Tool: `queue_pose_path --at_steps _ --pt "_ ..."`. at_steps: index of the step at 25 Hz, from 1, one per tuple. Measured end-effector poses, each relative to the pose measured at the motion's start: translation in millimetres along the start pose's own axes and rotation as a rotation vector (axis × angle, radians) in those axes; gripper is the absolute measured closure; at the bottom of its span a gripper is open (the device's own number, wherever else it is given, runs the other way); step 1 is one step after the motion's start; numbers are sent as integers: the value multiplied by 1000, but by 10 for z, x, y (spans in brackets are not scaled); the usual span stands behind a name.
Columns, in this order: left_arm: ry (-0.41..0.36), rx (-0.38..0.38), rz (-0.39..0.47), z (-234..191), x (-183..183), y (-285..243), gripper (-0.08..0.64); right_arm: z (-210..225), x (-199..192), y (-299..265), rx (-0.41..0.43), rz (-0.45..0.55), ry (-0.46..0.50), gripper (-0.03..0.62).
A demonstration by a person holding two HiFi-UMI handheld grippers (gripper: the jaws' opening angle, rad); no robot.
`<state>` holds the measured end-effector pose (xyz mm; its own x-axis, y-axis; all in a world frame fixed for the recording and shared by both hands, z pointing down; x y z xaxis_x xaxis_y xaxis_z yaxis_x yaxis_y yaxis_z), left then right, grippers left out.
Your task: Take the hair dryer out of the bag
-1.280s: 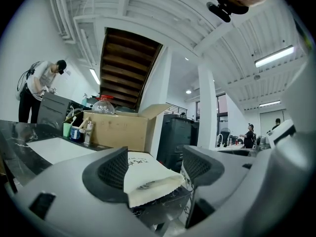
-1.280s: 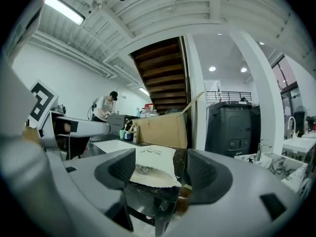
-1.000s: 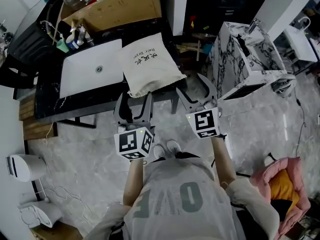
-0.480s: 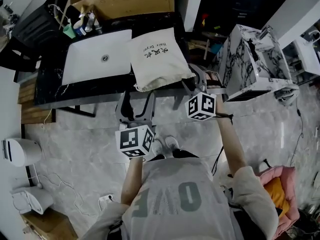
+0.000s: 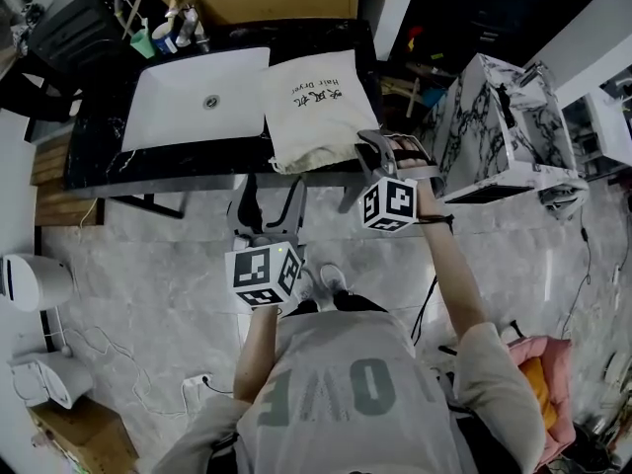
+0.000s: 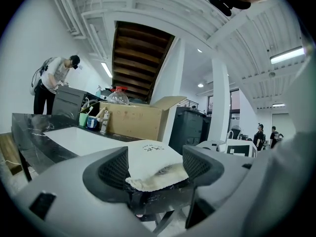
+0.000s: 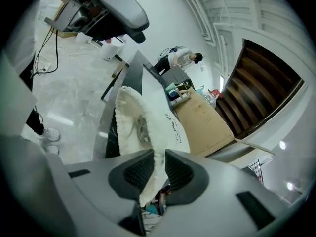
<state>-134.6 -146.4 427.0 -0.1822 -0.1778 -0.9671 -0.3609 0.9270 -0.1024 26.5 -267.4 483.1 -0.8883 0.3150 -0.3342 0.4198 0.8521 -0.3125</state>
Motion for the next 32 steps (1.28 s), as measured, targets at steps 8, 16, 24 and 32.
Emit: queue_pose_path --at_steps 8,16,24,32 --pt "21 1 21 -70 54 32 238 324 151 -10 -83 28 -19 546" --pt "13 28 46 -119 160 125 238 707 365 -24 -155 71 -3 548" --pt "23 48 57 -163 234 229 238 789 415 -49 -160 72 12 548" --pt "81 -172 23 333 176 -379 238 794 408 -19 -152 81 2 548"
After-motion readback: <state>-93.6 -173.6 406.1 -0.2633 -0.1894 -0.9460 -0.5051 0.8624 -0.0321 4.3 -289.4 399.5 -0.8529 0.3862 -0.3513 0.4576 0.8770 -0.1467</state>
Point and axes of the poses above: the fingertips, and each gripper's own axes: y backward along the fingers, z to its right, x out of its top, the point moved 6 cm from there along y, backward along the fingers, and after that the axes turned 13 degrees about -x, right-handed, at the moved point
